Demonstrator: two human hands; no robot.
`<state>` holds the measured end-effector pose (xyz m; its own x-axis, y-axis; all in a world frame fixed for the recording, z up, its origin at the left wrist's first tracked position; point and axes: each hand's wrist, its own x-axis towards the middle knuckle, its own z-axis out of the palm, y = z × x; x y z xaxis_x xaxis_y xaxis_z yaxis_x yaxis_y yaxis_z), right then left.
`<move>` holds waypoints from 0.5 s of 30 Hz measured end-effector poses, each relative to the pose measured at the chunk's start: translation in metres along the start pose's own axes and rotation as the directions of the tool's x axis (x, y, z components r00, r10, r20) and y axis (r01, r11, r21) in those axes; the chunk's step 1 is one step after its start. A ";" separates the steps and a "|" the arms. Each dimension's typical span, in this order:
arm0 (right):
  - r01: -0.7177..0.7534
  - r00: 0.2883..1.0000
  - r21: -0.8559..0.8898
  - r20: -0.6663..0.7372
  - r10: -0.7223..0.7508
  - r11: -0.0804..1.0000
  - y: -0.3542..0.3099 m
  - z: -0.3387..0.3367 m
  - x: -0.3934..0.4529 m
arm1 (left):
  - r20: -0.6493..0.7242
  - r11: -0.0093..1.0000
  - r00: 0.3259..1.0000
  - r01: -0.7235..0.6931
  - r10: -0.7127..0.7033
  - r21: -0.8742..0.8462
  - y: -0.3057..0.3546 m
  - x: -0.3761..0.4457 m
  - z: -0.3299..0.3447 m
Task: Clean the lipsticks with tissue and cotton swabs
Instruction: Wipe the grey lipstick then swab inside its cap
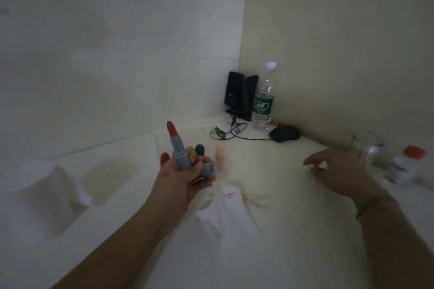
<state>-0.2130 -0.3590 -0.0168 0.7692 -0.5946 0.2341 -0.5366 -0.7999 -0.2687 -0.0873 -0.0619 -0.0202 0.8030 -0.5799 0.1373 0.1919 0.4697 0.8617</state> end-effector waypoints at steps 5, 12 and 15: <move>-0.133 0.991 0.011 -0.030 0.134 0.991 0.007 0.007 0.005 | 0.018 0.999 0.999 0.032 -0.032 -0.011 -0.003 0.003 -0.004; -0.212 0.977 -0.038 -0.045 0.210 0.977 0.013 0.005 0.006 | 0.052 0.999 0.998 0.027 -0.026 -0.026 -0.006 0.007 -0.007; -0.215 0.976 -0.099 0.027 0.218 0.972 0.011 0.007 0.005 | 0.053 0.999 0.998 0.033 -0.031 -0.035 -0.007 0.008 -0.007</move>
<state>-0.2127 -0.3703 -0.0254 0.6428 -0.7524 0.1442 -0.7209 -0.6577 -0.2185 -0.0782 -0.0648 -0.0289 0.7656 -0.6287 0.1367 0.2378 0.4738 0.8479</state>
